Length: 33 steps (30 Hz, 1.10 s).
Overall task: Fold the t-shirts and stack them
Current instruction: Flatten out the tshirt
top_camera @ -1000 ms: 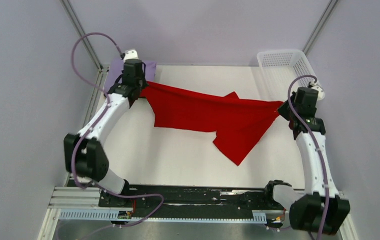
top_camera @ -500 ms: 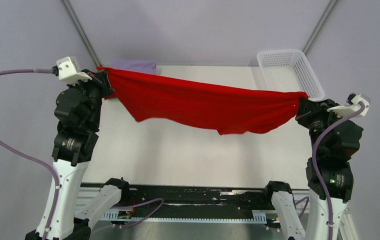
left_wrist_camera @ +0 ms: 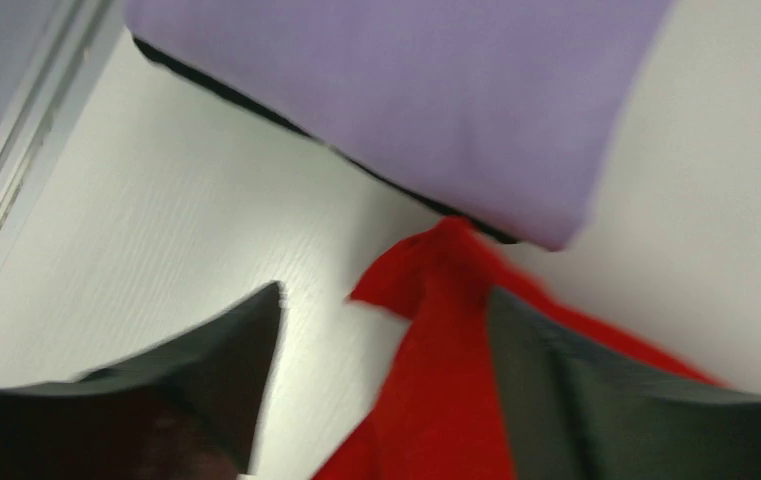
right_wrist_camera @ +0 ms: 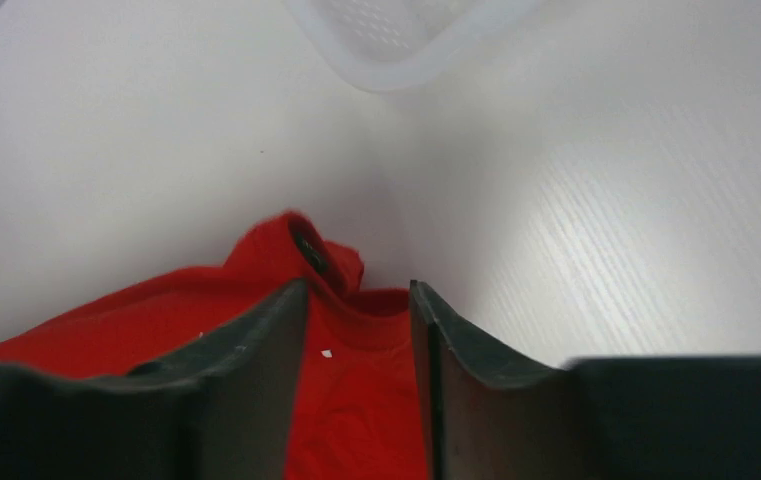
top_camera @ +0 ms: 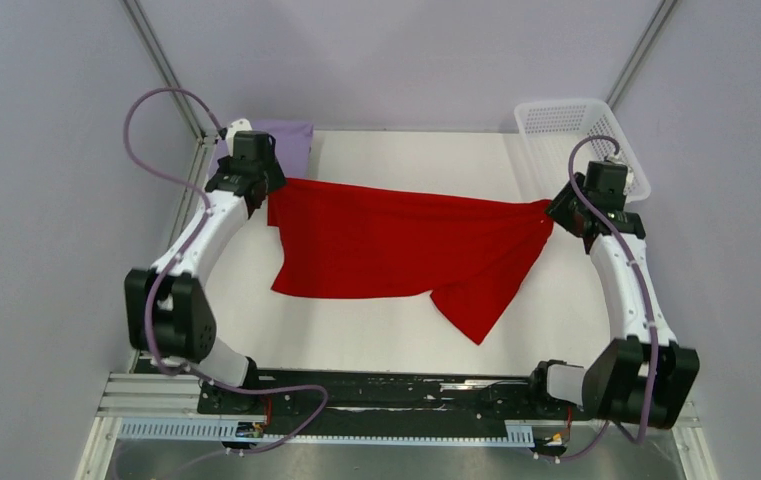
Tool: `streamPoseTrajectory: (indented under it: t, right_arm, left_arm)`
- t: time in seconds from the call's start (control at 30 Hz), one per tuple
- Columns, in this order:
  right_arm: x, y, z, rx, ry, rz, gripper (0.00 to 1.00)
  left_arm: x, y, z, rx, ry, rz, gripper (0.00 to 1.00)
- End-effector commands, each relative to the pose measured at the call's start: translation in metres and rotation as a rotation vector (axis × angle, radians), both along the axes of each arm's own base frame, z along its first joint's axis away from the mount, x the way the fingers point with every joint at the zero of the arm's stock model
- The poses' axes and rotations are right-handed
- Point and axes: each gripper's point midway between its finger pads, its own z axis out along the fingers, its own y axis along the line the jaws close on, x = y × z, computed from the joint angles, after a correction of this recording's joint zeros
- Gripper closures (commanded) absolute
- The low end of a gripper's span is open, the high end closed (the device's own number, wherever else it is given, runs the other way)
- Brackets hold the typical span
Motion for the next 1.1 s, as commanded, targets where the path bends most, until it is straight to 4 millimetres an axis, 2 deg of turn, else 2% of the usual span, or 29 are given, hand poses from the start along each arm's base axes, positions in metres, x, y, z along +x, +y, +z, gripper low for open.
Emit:
streamPoseTrajectory:
  t: [0.0,0.03,0.1,0.13,0.17,0.2,0.3,0.4,0.5,0.63,0.7,0.8,0.97,1.07]
  right_arm:
    - [0.039,-0.025,0.014,-0.052,-0.059,-0.084,0.41]
    - [0.041,-0.026,0.016,-0.046,-0.067,-0.104,0.31]
    - [0.039,-0.025,0.020,-0.029,-0.083,-0.112,0.13]
    - [0.036,-0.023,0.021,-0.021,-0.091,-0.114,0.04]
    - [0.032,-0.022,0.021,-0.014,-0.099,-0.118,0.01]
    - [0.027,-0.021,0.020,-0.009,-0.101,-0.122,0.00]
    - [0.008,-0.018,0.014,0.017,-0.115,-0.148,0.00]
    - [-0.012,-0.014,0.009,0.058,-0.141,-0.183,0.00]
    - [-0.028,-0.006,-0.004,0.082,-0.138,-0.164,0.00]
    - [-0.042,0.007,-0.026,0.134,-0.123,-0.132,0.00]
    - [-0.045,0.012,-0.038,0.153,-0.108,-0.114,0.00]
    - [-0.048,0.008,-0.052,0.142,-0.068,-0.138,0.00]
    - [-0.046,0.005,-0.061,0.127,-0.029,-0.145,0.00]
    - [-0.047,0.003,-0.066,0.120,-0.012,-0.152,0.00]
  left_arm:
    - [0.046,0.019,-0.040,-0.095,0.115,0.078,0.07]
    - [0.046,0.019,-0.043,-0.099,0.148,0.077,0.03]
    - [0.055,0.011,-0.038,-0.130,0.128,0.046,0.01]
    - [0.057,0.009,-0.026,-0.140,0.083,0.033,0.00]
    - [0.053,0.007,-0.030,-0.148,0.087,0.020,0.00]
    - [0.049,0.005,-0.015,-0.157,0.046,0.008,0.00]
    - [0.018,0.001,-0.010,-0.188,0.047,-0.011,0.00]
    - [-0.022,-0.003,-0.026,-0.231,0.105,-0.013,0.00]
    - [-0.075,-0.008,-0.050,-0.291,0.151,-0.001,0.00]
    - [-0.123,-0.009,-0.080,-0.337,0.160,0.024,0.00]
    - [-0.139,-0.007,-0.091,-0.339,0.200,0.048,0.00]
    - [-0.158,-0.013,-0.108,-0.363,0.286,0.050,0.00]
    - [-0.181,-0.024,-0.144,-0.384,0.416,0.024,0.01]
    - [-0.191,-0.027,-0.163,-0.380,0.514,0.015,0.11]
